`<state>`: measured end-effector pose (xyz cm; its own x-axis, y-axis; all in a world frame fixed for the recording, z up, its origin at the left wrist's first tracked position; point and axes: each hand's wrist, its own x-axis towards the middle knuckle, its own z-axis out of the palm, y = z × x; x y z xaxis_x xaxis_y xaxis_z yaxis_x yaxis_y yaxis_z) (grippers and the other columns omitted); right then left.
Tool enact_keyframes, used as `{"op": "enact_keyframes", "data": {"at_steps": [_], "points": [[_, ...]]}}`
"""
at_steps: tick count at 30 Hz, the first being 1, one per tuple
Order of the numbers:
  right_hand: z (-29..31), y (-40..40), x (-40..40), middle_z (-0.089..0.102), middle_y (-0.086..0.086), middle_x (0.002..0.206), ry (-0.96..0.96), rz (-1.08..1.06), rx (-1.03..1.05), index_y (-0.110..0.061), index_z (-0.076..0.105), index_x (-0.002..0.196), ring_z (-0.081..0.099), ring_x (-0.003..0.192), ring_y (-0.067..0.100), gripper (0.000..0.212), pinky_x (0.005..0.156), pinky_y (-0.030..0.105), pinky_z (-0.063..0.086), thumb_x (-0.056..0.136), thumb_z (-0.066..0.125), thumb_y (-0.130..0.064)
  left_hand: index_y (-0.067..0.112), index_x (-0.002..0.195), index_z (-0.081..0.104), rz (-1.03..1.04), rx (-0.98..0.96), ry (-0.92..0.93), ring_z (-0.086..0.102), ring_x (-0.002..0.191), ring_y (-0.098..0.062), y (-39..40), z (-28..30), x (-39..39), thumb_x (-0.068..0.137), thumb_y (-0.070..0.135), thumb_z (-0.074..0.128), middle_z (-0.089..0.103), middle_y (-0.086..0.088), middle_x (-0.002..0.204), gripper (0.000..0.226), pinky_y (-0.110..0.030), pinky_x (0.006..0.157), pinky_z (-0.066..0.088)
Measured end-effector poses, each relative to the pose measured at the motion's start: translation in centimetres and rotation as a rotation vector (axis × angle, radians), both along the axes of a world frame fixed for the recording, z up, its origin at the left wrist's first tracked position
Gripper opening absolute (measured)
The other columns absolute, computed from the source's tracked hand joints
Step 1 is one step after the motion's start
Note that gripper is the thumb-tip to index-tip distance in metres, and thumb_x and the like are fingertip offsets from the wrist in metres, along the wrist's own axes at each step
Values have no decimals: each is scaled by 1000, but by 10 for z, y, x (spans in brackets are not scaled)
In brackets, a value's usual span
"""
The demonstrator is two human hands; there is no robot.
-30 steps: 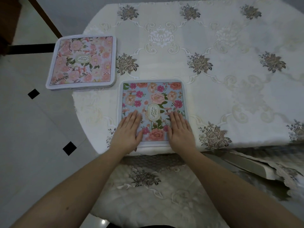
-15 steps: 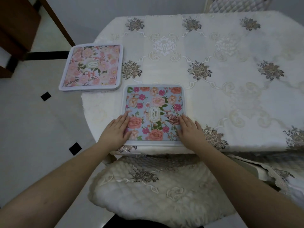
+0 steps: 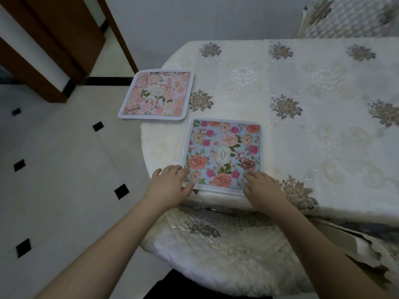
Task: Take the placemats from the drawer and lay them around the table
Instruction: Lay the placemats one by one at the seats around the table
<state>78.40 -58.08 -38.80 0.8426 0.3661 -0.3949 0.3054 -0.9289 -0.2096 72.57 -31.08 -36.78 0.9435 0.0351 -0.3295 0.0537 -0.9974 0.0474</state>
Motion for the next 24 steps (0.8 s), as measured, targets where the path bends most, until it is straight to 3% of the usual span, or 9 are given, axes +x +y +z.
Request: {"op": "enact_keyframes", "data": {"at_steps": [4,9,13,17,24], "points": [[17,23,-17,36,1,155,-23,40,1,-19,38,149,30,143,21,48,117,38,25,103,31,-33,24,146,41,115,113,-24,44,134,-23,6,28,-27,98,60,30,48,0,146,61,-44,104,36],[42,63,-49,32,0,158,-18,89,32,-22,32,151,29,143,21,50,116,40,22,104,27,-39,26,142,50,204,52,-103,48,134,-21,30,52,-77,74,72,0,52,1,146,96,-45,105,35],[56,97,-80,23,1,161,6,139,-6,-23,26,153,20,148,21,51,118,43,18,105,26,-41,31,144,49,234,-69,-100,45,137,-18,61,50,-122,71,76,4,48,5,150,97,-41,108,33],[72,136,-130,29,0,159,-59,174,-20,-26,29,152,28,144,21,51,116,40,23,104,27,-44,30,137,57,263,-112,-146,49,134,-20,102,43,-185,79,74,17,55,2,144,83,-44,105,38],[96,213,-224,27,-3,160,-133,333,8,-30,30,151,22,147,17,49,116,34,18,104,28,-42,35,147,42,440,-120,-120,35,143,-12,180,47,-313,73,76,5,40,9,155,93,-39,113,28]]}}
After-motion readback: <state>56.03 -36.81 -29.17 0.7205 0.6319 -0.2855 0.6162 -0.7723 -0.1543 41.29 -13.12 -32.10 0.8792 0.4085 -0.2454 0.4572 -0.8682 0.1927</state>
